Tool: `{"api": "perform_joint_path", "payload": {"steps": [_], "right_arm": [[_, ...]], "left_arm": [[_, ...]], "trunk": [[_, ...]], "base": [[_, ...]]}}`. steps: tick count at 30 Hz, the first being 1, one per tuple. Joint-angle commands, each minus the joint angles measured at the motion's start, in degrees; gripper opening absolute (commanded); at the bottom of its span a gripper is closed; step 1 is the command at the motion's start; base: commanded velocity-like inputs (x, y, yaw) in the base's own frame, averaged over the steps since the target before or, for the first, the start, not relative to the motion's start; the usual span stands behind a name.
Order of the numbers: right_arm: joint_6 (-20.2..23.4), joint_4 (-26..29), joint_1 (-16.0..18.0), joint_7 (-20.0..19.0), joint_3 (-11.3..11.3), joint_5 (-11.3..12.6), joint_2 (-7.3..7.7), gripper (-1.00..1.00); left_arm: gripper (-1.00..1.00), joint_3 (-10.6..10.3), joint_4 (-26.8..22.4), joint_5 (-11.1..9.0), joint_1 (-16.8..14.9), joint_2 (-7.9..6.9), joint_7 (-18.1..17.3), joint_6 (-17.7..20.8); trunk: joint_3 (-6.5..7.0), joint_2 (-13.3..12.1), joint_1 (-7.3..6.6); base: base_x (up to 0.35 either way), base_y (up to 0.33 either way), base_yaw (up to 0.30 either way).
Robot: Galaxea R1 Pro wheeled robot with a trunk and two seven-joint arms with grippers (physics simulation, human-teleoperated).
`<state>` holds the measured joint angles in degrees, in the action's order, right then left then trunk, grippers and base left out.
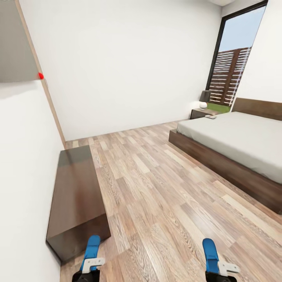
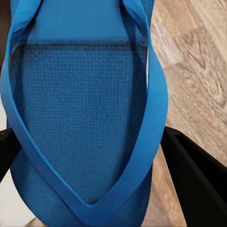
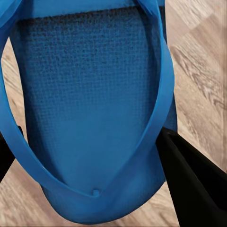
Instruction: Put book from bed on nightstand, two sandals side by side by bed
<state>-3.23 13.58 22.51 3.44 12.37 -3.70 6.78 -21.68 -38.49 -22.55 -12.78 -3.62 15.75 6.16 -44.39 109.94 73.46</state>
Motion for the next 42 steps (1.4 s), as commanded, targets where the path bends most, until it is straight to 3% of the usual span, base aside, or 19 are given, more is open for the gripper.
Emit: {"api": "perform_joint_path", "payload": {"steps": [1,12,21,42], "right_arm": [[-0.2,-0.1,0.0,0.1,0.3,-0.3,0.02,-1.00],[-0.2,-2.0,0.0,0.0,0.3,-0.3,0.15,-1.00],[-2.3,-3.0,0.0,0.0,0.2,-0.3,0.12,-1.00],[-2.6,-4.2,-0.1,0.0,0.1,-0.5,-0.05,-1.00]], "left_arm": [[-1.00,-0.5,0.1,-0.4,0.0,-0.09,0.6,0.1],[-1.00,-0.3,0.9,-0.6,0.0,-0.15,-1.1,-0.6],[-1.00,-0.4,1.0,-0.4,0.0,-0.16,-1.4,-1.6],[-1.00,-0.4,3.0,-0.3,0.0,-0.08,-1.4,-2.4]], "trunk": [[0.13,-0.4,-0.23],[2.11,-4.8,-2.65],[3.73,-8.4,-4.63],[7.50,-16.8,-9.24]], "base": [[0.000,0.000,0.000],[0.000,0.000,0.000],[0.000,0.000,0.000],[0.000,0.000,0.000]]}}
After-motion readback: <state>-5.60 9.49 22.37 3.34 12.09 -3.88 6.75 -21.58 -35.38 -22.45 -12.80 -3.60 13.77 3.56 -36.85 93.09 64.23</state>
